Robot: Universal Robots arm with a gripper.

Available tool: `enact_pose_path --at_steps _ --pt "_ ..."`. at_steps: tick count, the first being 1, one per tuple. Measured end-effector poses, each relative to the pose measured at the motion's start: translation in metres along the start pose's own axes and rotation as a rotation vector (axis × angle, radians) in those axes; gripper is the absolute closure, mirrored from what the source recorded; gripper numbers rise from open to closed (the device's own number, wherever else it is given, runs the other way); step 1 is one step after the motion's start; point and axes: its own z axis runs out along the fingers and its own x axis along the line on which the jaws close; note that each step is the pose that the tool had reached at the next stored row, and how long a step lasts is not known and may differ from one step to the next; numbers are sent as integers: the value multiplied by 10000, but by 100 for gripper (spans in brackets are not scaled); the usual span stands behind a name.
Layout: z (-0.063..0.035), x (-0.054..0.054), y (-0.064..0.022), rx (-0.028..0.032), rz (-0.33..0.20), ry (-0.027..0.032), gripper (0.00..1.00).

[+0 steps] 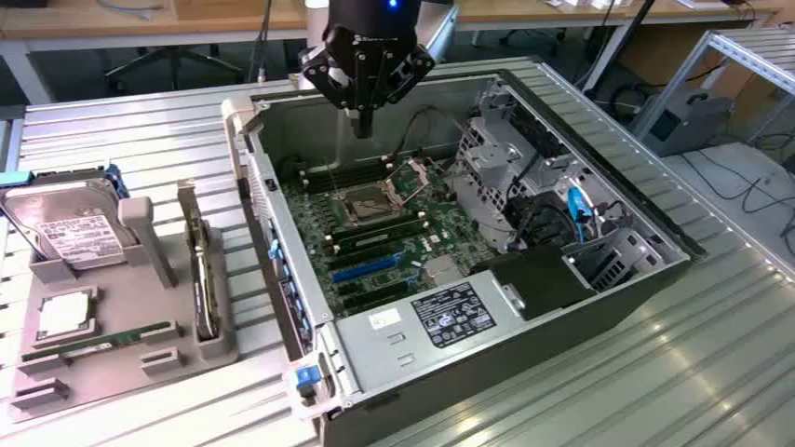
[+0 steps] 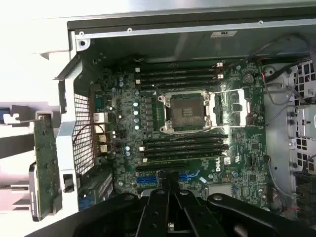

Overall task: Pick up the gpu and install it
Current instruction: 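Reach for the gpu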

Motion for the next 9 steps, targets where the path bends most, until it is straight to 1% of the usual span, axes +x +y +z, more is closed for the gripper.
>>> enact_pose_path --at_steps 4,9 --pt "-1 6 0 1 1 0 89" --pt "-1 41 -3 0 0 0 89"
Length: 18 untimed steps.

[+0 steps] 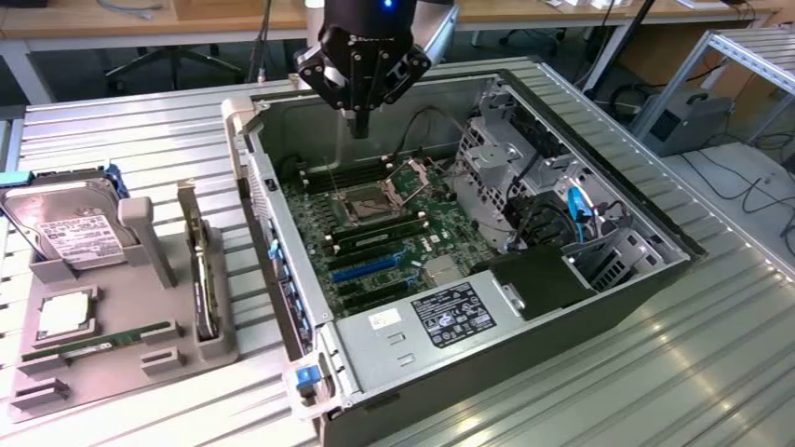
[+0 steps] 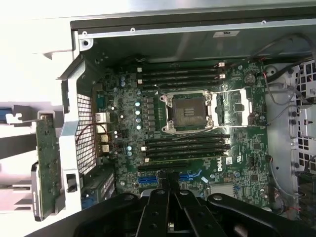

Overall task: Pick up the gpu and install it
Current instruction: 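Reach for the gpu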

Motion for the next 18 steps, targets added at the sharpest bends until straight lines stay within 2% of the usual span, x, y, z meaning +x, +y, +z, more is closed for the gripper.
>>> enact_pose_path --at_steps 18 --pt "-3 119 -9 0 0 0 89"
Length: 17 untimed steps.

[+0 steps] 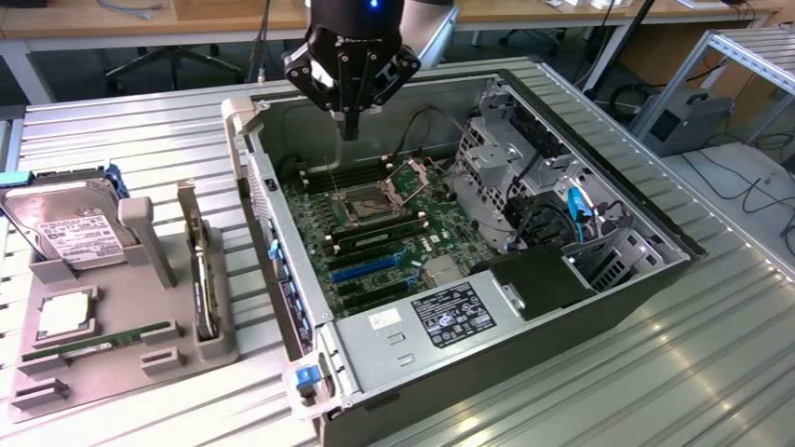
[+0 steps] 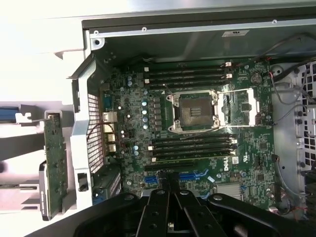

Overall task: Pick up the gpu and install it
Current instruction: 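Reach for the gpu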

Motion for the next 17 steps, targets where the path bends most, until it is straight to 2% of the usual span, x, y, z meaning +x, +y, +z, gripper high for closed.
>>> enact_pose_path --at_steps 17 --pt "-3 124 -9 0 0 -1 89"
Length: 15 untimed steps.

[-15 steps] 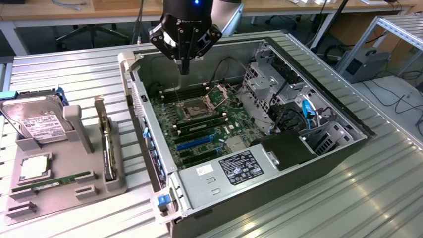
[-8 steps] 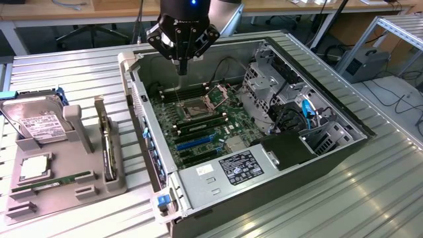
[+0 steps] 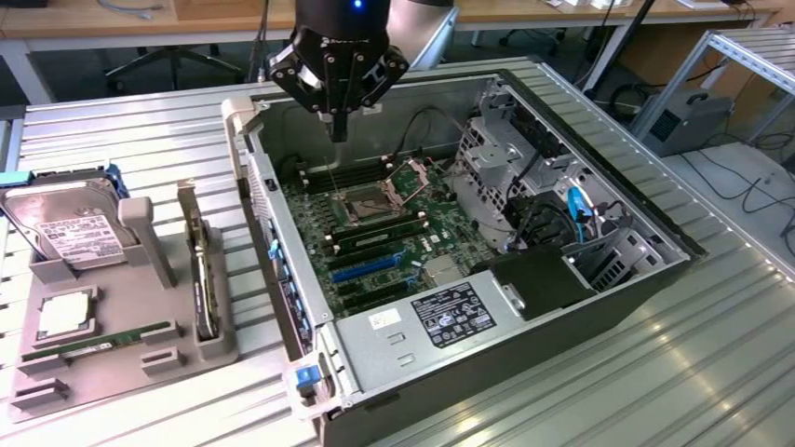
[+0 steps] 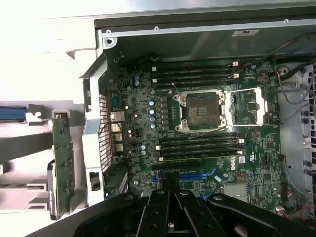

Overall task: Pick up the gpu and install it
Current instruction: 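Reach for the gpu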

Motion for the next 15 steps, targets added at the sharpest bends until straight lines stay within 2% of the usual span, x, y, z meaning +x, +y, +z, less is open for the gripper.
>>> enact_pose_path --at_steps 15 --pt "-2 66 -5 0 0 0 89"
